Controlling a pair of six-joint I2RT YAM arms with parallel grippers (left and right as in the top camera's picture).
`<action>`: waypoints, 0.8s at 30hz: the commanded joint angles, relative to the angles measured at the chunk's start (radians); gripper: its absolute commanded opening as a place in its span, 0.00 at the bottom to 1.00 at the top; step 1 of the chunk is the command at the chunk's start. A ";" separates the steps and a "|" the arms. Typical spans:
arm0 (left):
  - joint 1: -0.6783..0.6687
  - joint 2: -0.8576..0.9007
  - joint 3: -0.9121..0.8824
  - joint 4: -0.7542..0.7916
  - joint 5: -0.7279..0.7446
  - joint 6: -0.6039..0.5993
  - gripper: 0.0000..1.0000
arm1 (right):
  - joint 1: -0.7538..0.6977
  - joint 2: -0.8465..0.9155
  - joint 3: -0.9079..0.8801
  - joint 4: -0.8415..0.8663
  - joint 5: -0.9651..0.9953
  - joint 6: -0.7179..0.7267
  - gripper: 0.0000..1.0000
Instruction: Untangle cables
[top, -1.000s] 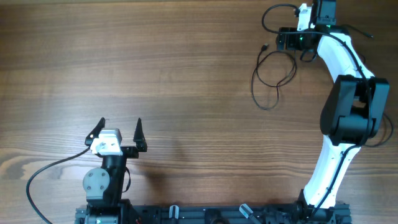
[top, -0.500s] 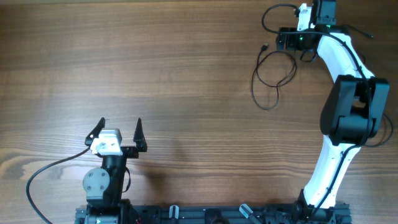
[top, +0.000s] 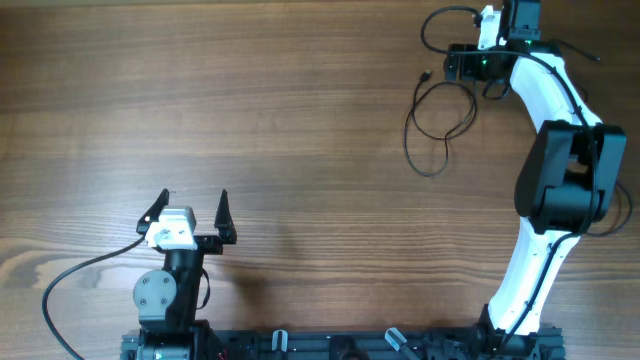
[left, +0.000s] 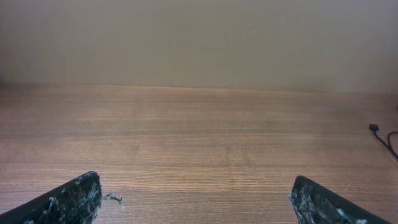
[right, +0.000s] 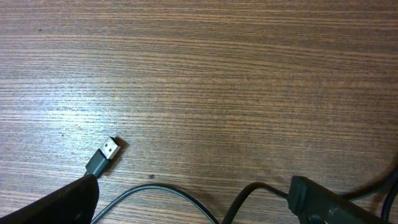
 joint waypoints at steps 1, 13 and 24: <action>-0.005 -0.003 -0.005 -0.005 -0.010 0.020 1.00 | 0.002 0.013 -0.008 0.002 -0.016 0.004 1.00; -0.005 -0.003 -0.005 -0.005 -0.010 0.020 1.00 | 0.008 -0.076 -0.008 0.002 -0.016 0.004 1.00; -0.005 -0.003 -0.005 -0.005 -0.010 0.020 1.00 | 0.018 -0.457 -0.008 0.002 -0.016 0.004 1.00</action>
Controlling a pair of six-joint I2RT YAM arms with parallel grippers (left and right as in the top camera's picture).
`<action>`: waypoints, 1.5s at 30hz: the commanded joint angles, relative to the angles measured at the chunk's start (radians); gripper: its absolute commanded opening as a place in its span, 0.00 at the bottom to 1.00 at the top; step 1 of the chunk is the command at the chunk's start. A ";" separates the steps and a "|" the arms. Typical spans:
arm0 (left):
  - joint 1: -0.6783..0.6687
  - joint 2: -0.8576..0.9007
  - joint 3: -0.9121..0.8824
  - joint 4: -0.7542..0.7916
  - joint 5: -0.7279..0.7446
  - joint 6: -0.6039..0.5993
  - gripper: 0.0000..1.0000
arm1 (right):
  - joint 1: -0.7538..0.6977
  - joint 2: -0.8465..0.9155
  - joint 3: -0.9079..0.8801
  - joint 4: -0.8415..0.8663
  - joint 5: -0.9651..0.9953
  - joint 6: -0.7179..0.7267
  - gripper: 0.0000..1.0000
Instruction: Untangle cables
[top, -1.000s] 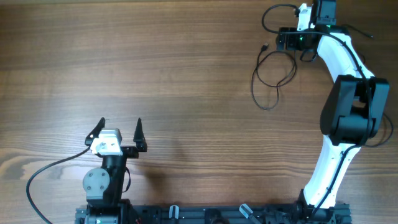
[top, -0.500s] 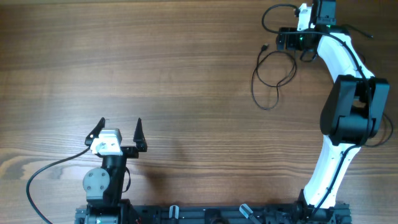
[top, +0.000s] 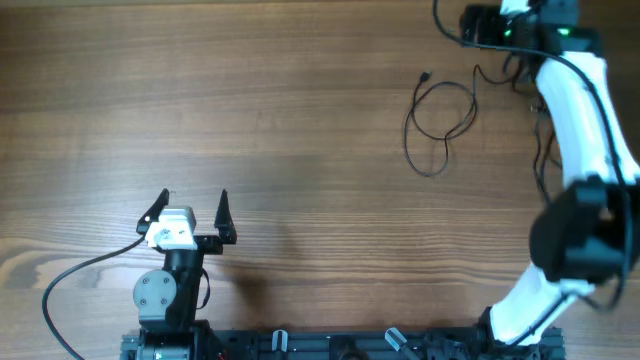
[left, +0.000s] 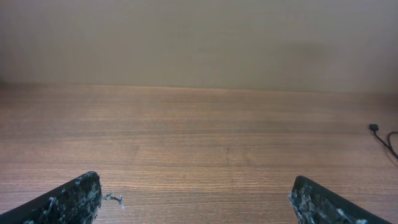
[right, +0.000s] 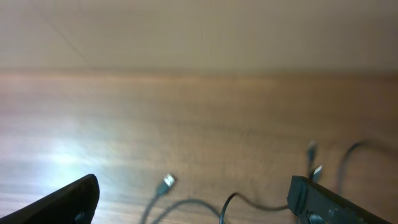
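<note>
Thin black cables (top: 440, 118) lie in loose loops on the wooden table at the far right, with one plug end (top: 424, 76) pointing left. My right gripper (top: 466, 27) is open at the table's far right corner, beyond the loops. In the blurred right wrist view, the right gripper (right: 196, 202) is raised above a USB plug (right: 166, 182) and a cable strand (right: 249, 202), holding nothing. My left gripper (top: 192, 205) rests open at the near left, far from the cables. The left gripper (left: 199, 199) faces bare wood, with a cable end (left: 375, 127) at the far right.
More dark strands (top: 545, 140) run alongside the right arm (top: 575, 100) at the table's right edge. A grey lead (top: 70, 280) curls from the left arm's base. A plain wall (left: 199, 37) stands behind the table's far edge.
My right gripper has moved toward the table's far edge and stands higher above the wood; its view now takes in the wall and more cable ends. The left arm has not moved.
</note>
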 joint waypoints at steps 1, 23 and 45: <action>-0.005 -0.003 -0.005 -0.005 -0.010 0.020 1.00 | 0.003 -0.147 0.006 0.003 -0.016 0.004 1.00; -0.005 -0.003 -0.005 -0.005 -0.010 0.020 1.00 | 0.003 -0.669 0.006 -0.087 -0.016 0.004 1.00; -0.005 -0.003 -0.005 -0.005 -0.010 0.020 1.00 | 0.003 -0.699 -0.164 -0.504 -0.015 0.004 1.00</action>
